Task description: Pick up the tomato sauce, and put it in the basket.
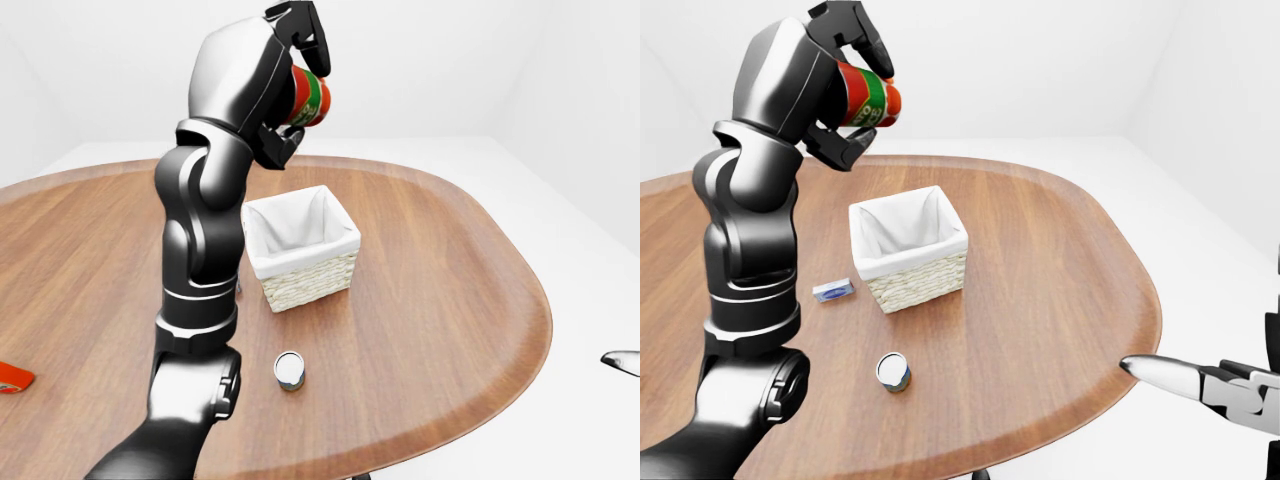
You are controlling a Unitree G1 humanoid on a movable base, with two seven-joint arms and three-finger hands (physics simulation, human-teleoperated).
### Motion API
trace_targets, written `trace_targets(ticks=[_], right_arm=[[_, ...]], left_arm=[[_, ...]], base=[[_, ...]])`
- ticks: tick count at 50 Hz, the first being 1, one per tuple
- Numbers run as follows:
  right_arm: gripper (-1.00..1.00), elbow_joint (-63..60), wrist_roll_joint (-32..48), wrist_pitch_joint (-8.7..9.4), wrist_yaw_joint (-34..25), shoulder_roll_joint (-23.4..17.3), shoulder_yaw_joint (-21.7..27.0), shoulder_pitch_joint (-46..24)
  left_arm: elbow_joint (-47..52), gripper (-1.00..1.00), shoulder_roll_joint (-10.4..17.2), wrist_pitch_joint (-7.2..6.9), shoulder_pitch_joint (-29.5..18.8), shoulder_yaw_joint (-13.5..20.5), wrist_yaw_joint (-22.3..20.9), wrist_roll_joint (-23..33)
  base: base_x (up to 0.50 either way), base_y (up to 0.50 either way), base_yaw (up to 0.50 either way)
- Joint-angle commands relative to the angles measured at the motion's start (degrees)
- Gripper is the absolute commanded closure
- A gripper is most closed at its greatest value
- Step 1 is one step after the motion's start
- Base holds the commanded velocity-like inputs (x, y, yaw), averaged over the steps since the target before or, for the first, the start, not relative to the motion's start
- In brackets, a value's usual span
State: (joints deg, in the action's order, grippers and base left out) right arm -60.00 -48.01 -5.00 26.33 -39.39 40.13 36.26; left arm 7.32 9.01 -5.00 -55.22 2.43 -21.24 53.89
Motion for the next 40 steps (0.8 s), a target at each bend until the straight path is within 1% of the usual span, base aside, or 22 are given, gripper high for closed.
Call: trace_targets(ticks=[1, 3, 4, 6, 8, 10, 12, 13, 14, 16, 17, 18, 20, 21, 23, 25, 27, 28, 30, 34, 36, 40], right_arm=[[-1.00, 0.0, -1.1, 0.00, -1.0, 0.9, 1.3, 0.0], [-1.00, 0.0, -1.2, 0.00, -0.9, 0.8, 1.4, -0.2], [-1.00, 0.0, -1.1, 0.00, -0.9, 0.9, 1.3, -0.3], [-1.00, 0.0, -1.0, 0.00, -0.9, 0.9, 1.2, -0.2], [-1.00, 0.0, -1.2, 0.00, -0.7, 0.6, 1.3, -0.5], [-1.00, 0.0, -0.8, 0.00, -0.7, 0.9, 0.9, -0.9], [-1.00, 0.0, -0.8, 0.00, -0.9, 1.1, 0.8, -1.0], [-1.00, 0.0, -0.8, 0.00, -1.1, 1.2, 1.0, -1.0], [-1.00, 0.0, -0.9, 0.00, -1.3, 1.5, 1.1, -0.9], [-1.00, 0.0, -0.8, 0.00, -1.5, 1.8, 1.0, -1.2], [-1.00, 0.0, -0.7, 0.11, -1.6, 2.0, 0.9, -1.5], [-1.00, 0.0, -0.4, 0.12, -1.6, 2.0, 0.5, -1.7], [-1.00, 0.0, -0.2, 0.08, -1.9, 2.3, 0.4, -1.7], [-1.00, 0.0, -0.4, 0.28, -2.0, 2.4, 0.6, -1.7], [-1.00, 0.0, -0.8, 0.43, -2.1, 2.5, 1.0, -1.8], [-1.00, 0.0, -0.6, 0.47, -2.2, 2.6, 0.8, -1.9], [-1.00, 0.0, -1.3, 0.17, -2.3, 2.6, 1.6, -1.5], [-1.00, 0.0, -1.5, 0.13, -2.2, 2.4, 1.8, -1.4], [-1.00, 0.0, -1.5, 0.00, -2.2, 2.2, 1.8, -1.1], [-1.00, 0.0, -0.9, 0.21, -2.2, 2.6, 1.0, -1.7], [-1.00, 0.0, -1.0, 0.02, -2.0, 2.2, 1.1, -1.6], [-1.00, 0.0, -0.6, 0.00, -1.5, 1.7, 0.5, -1.4]], left_arm=[[-30.9, 1.00, -1.1, 0.00, -16.2, -2.2, 16.1, -3.6], [-42.0, 1.00, -0.2, 0.00, -20.6, -2.1, 20.4, -4.8], [-47.6, 1.00, 0.5, 0.00, -22.5, -3.1, 22.0, -4.0], [-54.2, 1.00, 0.3, 0.00, -25.4, -2.5, 23.6, -5.4], [-66.1, 1.00, -0.1, 0.00, -29.1, -3.7, 27.7, -5.0], [-73.2, 1.00, -0.3, 0.00, -30.7, -5.1, 30.4, -3.3], [-76.9, 1.00, -1.5, 0.00, -31.5, -3.5, 29.6, -5.3], [-79.4, 1.00, -1.4, 0.00, -31.3, -6.3, 31.8, -1.9], [-80.2, 1.00, -2.3, 0.00, -31.4, -4.4, 29.6, -3.8], [-81.4, 1.00, -2.9, 0.00, -30.2, -6.4, 28.0, -1.0], [-81.9, 1.00, -3.5, 0.00, -29.8, -5.0, 27.1, -2.2], [-82.7, 1.00, -3.2, 0.00, -29.4, -7.4, 28.2, 1.1], [-82.9, 1.00, -3.9, 0.00, -29.6, -4.9, 25.8, -0.7], [-83.2, 1.00, -3.5, 0.00, -29.4, -6.9, 26.8, 2.1], [-83.5, 1.00, -3.9, 0.00, -29.5, -5.1, 24.5, 1.1], [-83.6, 1.00, -4.0, 0.00, -28.9, -5.7, 23.7, 2.6], [-83.7, 1.00, -4.2, 0.00, -27.1, -7.0, 20.5, 4.9], [-83.7, 1.00, -4.6, 0.00, -27.0, -5.4, 19.1, 3.5], [-83.9, 1.00, -4.0, 0.00, -26.4, -7.1, 20.0, 6.3], [-84.2, 1.00, -3.9, 0.00, -24.9, -5.8, 19.4, 6.7], [-84.4, 1.00, -3.6, 0.00, -23.7, -7.1, 21.2, 8.9], [-84.6, 1.00, -3.5, 0.00, -22.2, -6.7, 21.5, 10.2]], base=[[0.00, 0.00, 0.00], [0.00, 0.00, 0.00], [0.00, 0.00, 0.00], [0.00, 0.00, 0.00], [0.00, 0.00, 0.00], [0.00, 0.00, 0.00], [0.00, 0.00, 0.00], [0.00, 0.00, 0.00], [0.00, 0.00, 0.00], [0.00, 0.00, 0.00], [0.00, 0.00, 0.00], [0.00, 0.00, 0.00], [0.00, 0.00, 0.00], [0.00, 0.00, 0.00], [0.00, 0.00, 0.00], [0.00, 0.00, 0.00], [0.00, 0.00, 0.00], [0.00, 0.00, 0.00], [0.00, 0.00, 0.00], [0.00, 0.00, 0.00], [0.00, 0.00, 0.00], [0.00, 0.00, 0.00]])
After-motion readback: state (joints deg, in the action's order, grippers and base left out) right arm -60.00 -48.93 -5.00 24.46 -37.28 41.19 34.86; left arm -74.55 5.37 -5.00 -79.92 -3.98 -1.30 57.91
